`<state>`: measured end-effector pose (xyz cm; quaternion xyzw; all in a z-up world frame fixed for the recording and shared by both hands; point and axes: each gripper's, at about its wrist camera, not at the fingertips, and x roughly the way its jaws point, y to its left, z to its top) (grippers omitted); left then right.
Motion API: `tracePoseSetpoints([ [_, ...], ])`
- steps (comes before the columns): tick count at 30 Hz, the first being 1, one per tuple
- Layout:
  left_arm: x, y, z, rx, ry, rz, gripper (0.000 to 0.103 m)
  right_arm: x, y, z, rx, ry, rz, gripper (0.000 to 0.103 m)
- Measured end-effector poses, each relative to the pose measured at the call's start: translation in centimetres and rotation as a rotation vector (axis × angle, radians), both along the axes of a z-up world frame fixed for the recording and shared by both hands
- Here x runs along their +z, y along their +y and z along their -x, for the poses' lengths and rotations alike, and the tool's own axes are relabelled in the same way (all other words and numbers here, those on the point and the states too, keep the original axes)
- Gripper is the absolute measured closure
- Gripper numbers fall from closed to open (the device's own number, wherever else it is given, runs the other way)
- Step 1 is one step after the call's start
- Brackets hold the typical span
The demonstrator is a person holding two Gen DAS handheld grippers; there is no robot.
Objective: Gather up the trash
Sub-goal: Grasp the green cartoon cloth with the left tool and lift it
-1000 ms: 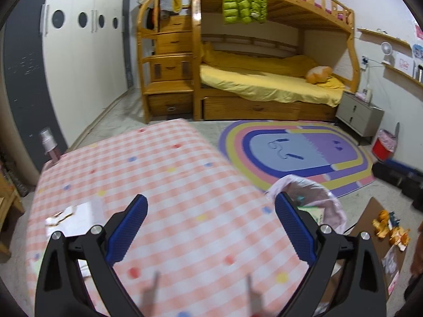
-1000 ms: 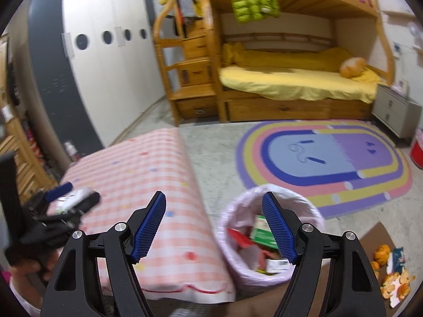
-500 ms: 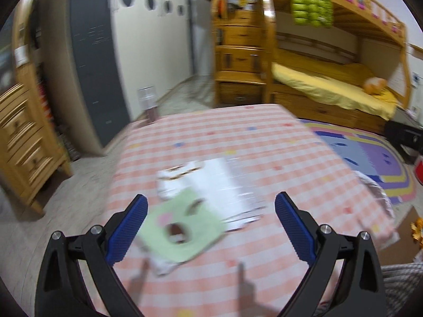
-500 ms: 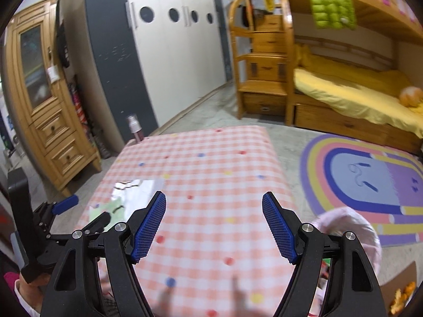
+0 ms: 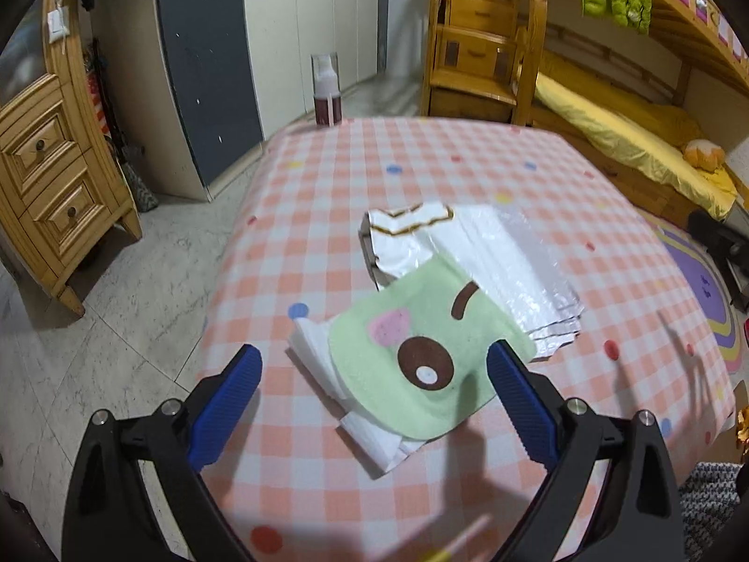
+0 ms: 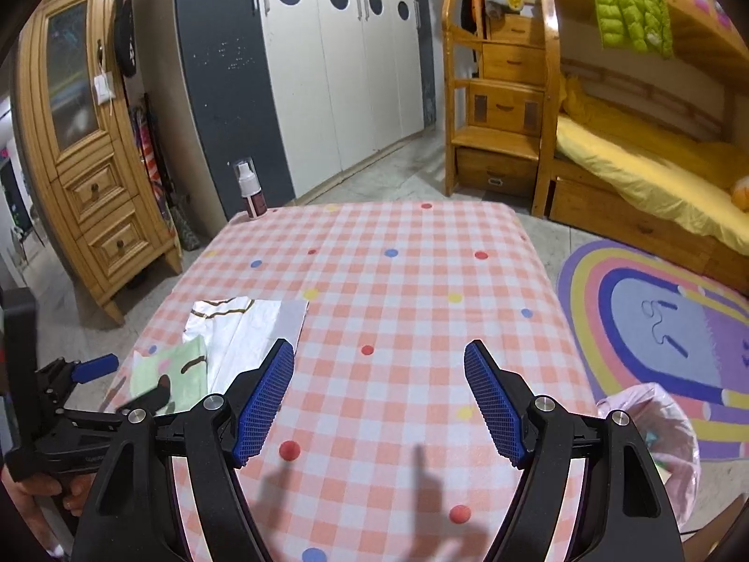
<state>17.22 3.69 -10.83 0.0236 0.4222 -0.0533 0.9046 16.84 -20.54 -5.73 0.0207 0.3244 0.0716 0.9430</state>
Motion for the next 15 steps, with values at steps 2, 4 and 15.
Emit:
tracePoseSetpoints([
  [2,-0.6,-0.3,-0.5,-0.006,0.023,0.000,0.016,0.2,0.0,0.1,0.003,-0.010,-0.007,0.028],
  [4,-1.1,-0.6,-0.7,-0.008,0.038,0.004,0.017,0.3,0.1,-0.1,0.008,-0.011,-0.014,0.028],
  [15,-0.8,-2.8,0.3,-0.097,0.017,-0.033,0.059,-0.1,0.5,-0.1,0.016,0.000,-0.002,0.028],
])
